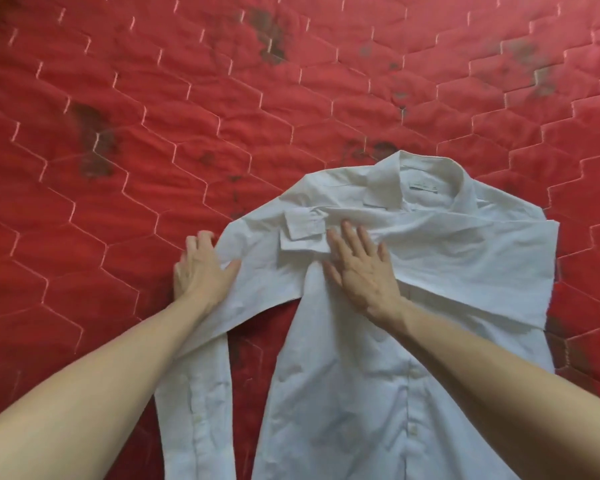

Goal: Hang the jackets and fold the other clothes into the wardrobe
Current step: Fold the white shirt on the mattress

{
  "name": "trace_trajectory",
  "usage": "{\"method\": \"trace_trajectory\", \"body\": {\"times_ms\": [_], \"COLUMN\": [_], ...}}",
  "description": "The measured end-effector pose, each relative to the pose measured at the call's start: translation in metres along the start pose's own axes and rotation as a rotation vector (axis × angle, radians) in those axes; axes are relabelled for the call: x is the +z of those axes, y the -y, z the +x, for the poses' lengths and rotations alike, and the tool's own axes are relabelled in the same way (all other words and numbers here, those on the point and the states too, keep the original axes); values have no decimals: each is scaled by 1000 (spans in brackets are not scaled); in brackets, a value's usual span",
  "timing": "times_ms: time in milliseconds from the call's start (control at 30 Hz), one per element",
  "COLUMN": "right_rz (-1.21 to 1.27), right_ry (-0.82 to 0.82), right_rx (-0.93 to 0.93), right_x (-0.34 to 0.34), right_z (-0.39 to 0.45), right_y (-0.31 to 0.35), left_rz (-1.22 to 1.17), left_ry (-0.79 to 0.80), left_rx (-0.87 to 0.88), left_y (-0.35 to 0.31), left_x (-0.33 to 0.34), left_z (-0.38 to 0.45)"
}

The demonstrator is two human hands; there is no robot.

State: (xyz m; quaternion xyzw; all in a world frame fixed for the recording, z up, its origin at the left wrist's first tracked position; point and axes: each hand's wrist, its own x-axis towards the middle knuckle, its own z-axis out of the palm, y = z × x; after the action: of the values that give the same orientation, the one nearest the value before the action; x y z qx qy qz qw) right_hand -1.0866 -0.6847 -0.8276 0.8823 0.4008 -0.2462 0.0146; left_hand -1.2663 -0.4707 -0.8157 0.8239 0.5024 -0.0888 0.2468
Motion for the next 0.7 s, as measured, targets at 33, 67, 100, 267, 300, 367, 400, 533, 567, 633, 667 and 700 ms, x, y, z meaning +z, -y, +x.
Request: {"method": "trace_trajectory", "body": {"times_ms": [33,67,100,267,300,367,400,533,567,633,667,700], "right_rz": [0,-5,-17,-112,-129,-154,-165,-225,-229,-229,-232,-239], "right_ry": [-15,-19,-16,32,42,53,58,113,129,151,165,184], "right_rx": [6,7,3,-24,-26,-22,-17,37,52,69,71,70], "right_x": [-1,-2,-3,-3,-5,-8,-11,-21,-24,-31,-35,-39], "right_z": [0,-1,-2,-11,-13,-18,-20,-17,-15,-10,-8,-7], "right_y": [0,-1,-3,-15,-17,-19,-17,-2,2,8,10,12], "left_rz": [-94,-171,-236,-505,-522,-563,-574,-581,-604,-609,-598,-581], "left_ry": [88,186,273,534,591,667,675,543,512,479,475,472], "left_rx": [4,-4,-3,-14,-34,-59,-55,23,34,60,69,79], "left_y": [4,7,8,15,16,19,21,33,35,40,42,45], "left_x": [-7,-13,-18,-34,-38,-44,-47,-65,-71,-85,-91,-98], "left_z": [4,8,11,18,19,21,22,26,28,31,33,36]}}
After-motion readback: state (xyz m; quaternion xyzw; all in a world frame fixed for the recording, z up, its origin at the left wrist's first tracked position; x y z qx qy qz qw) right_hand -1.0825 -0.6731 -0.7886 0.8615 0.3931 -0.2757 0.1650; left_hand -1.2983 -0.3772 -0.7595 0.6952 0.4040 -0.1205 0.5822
